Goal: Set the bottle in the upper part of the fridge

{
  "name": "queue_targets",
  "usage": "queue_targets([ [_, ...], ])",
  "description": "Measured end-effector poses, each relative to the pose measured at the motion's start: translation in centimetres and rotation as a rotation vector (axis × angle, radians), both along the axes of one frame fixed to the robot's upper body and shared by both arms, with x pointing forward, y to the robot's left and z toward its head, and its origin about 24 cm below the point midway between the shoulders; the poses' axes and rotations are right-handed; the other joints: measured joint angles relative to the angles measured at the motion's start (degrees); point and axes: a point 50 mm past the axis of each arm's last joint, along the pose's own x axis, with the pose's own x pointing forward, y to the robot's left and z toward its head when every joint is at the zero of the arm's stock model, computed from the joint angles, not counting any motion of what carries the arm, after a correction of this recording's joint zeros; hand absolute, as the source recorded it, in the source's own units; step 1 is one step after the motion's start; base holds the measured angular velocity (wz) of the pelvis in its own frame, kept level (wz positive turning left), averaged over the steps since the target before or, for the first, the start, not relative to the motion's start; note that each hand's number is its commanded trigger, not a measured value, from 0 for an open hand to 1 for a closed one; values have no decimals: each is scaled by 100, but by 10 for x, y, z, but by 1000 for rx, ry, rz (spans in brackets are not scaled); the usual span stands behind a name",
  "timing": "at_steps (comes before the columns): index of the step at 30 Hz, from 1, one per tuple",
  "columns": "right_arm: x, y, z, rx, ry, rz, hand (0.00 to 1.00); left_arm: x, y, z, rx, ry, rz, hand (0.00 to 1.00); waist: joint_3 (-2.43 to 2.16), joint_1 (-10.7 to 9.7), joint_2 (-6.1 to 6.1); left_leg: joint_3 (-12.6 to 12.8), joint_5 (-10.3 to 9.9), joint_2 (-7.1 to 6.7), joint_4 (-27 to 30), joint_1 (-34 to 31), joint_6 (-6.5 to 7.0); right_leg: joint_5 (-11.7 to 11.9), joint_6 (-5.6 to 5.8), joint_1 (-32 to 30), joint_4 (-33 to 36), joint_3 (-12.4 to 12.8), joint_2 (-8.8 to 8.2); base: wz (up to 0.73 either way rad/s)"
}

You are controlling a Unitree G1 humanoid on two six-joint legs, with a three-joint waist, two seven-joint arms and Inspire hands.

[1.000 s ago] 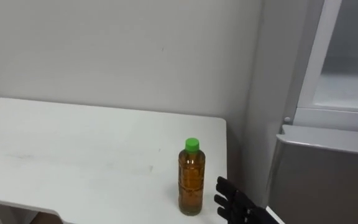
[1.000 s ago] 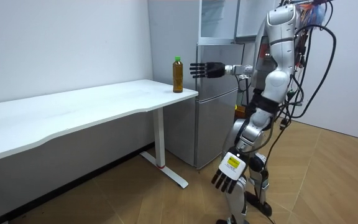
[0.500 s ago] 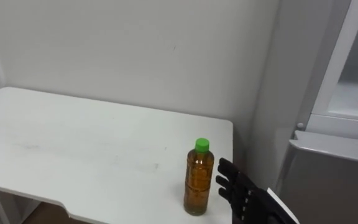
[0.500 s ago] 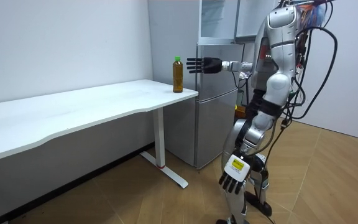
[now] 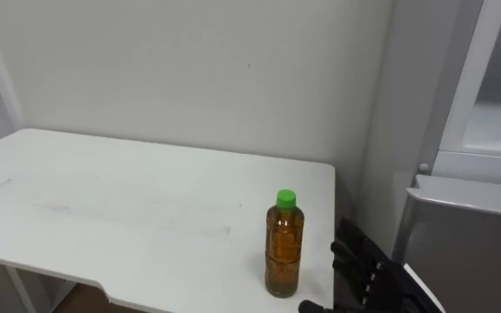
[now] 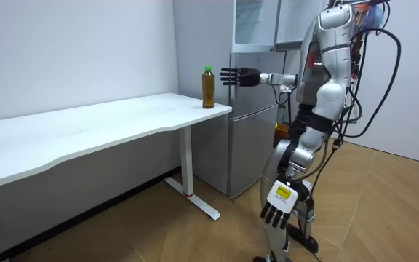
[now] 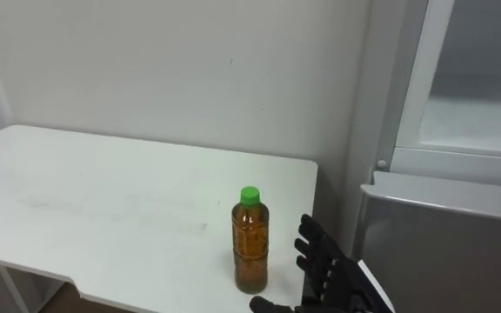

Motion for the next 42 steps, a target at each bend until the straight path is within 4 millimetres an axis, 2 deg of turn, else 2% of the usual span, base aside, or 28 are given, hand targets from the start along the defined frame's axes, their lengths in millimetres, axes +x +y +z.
queue_targets([
  [5,6,-6,-7,-28,40,-57,0,3,-2,-1,-4,10,-23,0,-3,-8,-42,-1,4,-7,7,-92,5,0,0,-91,16,15,-7,0],
  [9,9,-6,-11,-31,58,-68,0,9,-3,0,-2,3,-40,0,33,-22,-112,-5,16,-3,80,-211,19,0,0,-162,78,14,-17,0],
  [12,14,-5,-16,-36,88,-87,0,13,-4,0,-4,-4,-52,0,24,-11,-135,-3,37,7,110,-356,41,12,-20,-335,106,14,-18,0],
  [20,20,1,-18,-25,107,-128,0,13,-5,0,-6,-6,-57,0,41,40,-79,-3,123,16,105,-521,54,48,-51,-522,185,16,-23,0],
  [24,25,4,-26,-44,143,-117,0,15,-5,0,-9,-10,-62,0,54,47,-50,-10,142,16,107,-534,56,50,-55,-537,187,15,-21,0],
  [27,27,5,-28,-48,151,-112,0,17,-7,0,-14,-17,-64,0,32,51,-9,-27,165,15,118,-623,61,58,-62,-616,205,14,-20,0],
  [30,33,8,-29,-61,158,-95,0,19,-8,0,-16,-25,-66,0,31,52,38,-53,216,11,102,-685,65,74,-78,-666,216,8,-16,3],
  [35,50,10,-21,-74,145,-96,0,20,-8,0,-14,-23,-65,0,43,55,78,-131,310,-13,30,-696,55,81,-89,-701,208,-53,-16,8],
  [42,69,10,4,-84,70,-127,0,21,-9,1,-17,-25,-76,0,31,225,55,-138,359,-32,-58,-699,44,78,-92,-738,166,-72,-19,1],
])
